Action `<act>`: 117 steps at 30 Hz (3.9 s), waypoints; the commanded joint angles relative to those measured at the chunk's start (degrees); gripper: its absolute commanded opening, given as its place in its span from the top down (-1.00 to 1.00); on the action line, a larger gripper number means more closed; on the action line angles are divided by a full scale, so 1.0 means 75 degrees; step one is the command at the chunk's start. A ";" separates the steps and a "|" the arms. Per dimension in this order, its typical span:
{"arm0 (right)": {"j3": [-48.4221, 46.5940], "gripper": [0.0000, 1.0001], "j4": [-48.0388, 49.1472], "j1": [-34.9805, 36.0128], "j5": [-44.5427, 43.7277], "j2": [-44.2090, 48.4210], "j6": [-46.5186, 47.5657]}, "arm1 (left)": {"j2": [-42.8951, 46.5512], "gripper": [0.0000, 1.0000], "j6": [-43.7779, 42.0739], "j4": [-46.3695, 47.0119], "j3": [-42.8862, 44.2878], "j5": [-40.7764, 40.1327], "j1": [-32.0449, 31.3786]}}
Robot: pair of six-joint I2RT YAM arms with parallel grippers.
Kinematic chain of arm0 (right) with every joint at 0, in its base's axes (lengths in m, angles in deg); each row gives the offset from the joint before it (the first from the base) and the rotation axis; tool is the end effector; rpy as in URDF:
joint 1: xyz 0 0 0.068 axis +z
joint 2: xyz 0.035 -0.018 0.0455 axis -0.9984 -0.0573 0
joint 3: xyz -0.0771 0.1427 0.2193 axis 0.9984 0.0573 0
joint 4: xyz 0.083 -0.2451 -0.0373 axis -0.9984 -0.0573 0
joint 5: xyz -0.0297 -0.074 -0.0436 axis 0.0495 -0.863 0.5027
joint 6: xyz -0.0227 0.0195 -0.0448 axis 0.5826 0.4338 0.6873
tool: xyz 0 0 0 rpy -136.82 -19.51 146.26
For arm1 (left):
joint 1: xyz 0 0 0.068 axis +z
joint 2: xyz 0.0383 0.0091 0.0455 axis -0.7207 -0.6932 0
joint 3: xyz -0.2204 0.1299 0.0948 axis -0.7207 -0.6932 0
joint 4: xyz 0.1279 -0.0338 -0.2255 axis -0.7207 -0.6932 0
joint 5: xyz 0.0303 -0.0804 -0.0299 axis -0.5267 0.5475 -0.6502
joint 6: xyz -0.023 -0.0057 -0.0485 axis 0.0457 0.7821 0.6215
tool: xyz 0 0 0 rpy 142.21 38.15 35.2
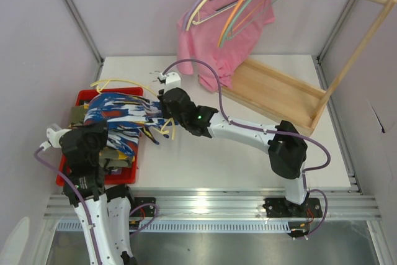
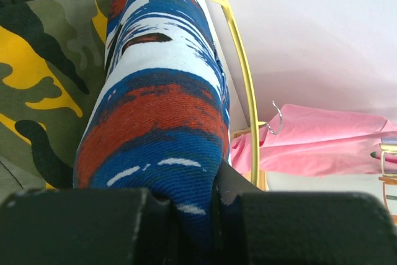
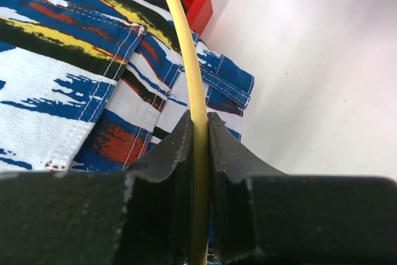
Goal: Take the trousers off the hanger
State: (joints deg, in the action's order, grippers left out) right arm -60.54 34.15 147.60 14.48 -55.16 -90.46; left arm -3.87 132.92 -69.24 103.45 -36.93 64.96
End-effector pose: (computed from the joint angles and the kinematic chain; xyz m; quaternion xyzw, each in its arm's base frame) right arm 0.2397 0.4022 0.3086 -0.1797 0.7921 0.2363 0.5333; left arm 0.0827 0.0294 0.3378 -0.5302 0.6184 -0.1968 0.5457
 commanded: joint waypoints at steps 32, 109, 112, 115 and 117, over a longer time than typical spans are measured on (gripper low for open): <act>-0.5485 1.00 -0.1044 0.1035 -0.0140 -0.1571 0.1821 | 0.0871 -0.99 0.0589 0.0208 -0.0572 0.2213 -0.0017; 0.1253 1.00 0.1382 -0.0442 -0.2368 0.0855 0.0895 | 0.0989 0.99 0.2125 0.1789 -0.0349 -0.1643 -0.0287; 0.1358 1.00 0.1300 -0.0582 -0.2250 0.0890 0.1024 | 0.0848 0.99 0.2206 0.1707 -0.0349 -0.1690 -0.0287; 0.1557 1.00 0.1393 -0.0652 -0.2238 0.0983 0.1235 | 0.0801 1.00 0.2265 0.1695 -0.0302 -0.1866 -0.0287; 0.1710 1.00 0.1417 -0.0734 -0.2227 0.1030 0.1248 | 0.0754 1.00 0.2230 0.1707 -0.0279 -0.1948 -0.0287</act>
State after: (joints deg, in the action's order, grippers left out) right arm -48.81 42.15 146.40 6.73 -51.67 -82.85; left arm 1.29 149.48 -62.26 96.70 -42.31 62.08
